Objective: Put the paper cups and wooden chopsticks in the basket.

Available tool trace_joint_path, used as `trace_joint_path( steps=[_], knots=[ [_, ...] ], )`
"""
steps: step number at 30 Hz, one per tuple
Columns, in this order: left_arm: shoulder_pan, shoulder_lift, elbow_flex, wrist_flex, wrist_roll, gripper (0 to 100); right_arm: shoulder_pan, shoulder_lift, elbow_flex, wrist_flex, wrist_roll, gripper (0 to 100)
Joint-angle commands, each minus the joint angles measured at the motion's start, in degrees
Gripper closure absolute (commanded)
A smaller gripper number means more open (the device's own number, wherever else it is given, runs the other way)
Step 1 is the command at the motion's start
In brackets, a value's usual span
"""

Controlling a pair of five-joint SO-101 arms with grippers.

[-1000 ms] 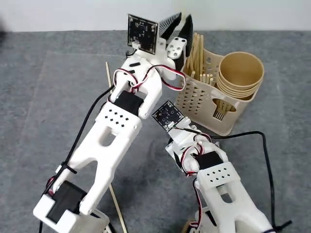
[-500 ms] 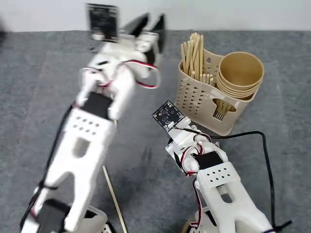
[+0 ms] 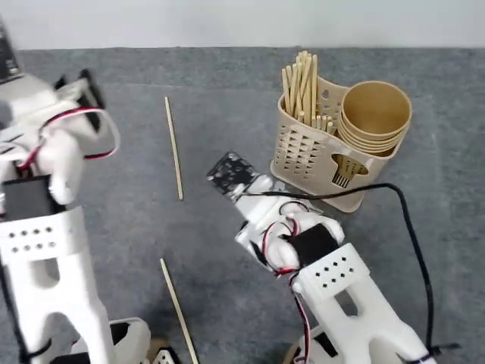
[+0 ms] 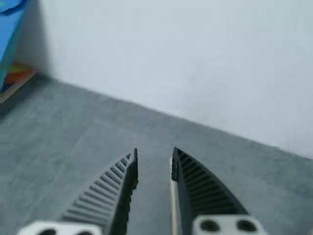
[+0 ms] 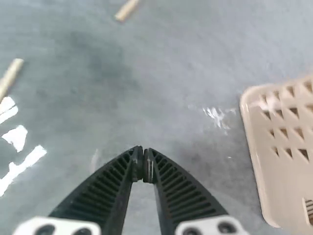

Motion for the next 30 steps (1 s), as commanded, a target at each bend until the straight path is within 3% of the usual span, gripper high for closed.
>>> trace_joint_path(
  steps=[1,6,10,17,30],
  knots=[
    [-3.78,-2.11,-1.89,5.89,-2.46,88,-5.67,-0.75,-5.63,3.03,-3.25,98.3],
    [-9.14,-2.46,1.63,8.26,-4.31,88,-12.88,8.84,-8.88,3.3,-9.49,96.4],
    [-15.47,-2.11,3.12,8.18,-4.48,88,-16.22,22.11,-14.86,3.47,-21.63,89.3],
    [-25.14,-2.11,7.08,4.13,-8.53,88,-23.6,44.35,-27.78,4.44,-32.53,83.9],
    [-30.33,-2.11,16.75,-4.66,-12.4,88,-28.0,61.76,-46.42,4.97,-36.4,83.6]
  ],
)
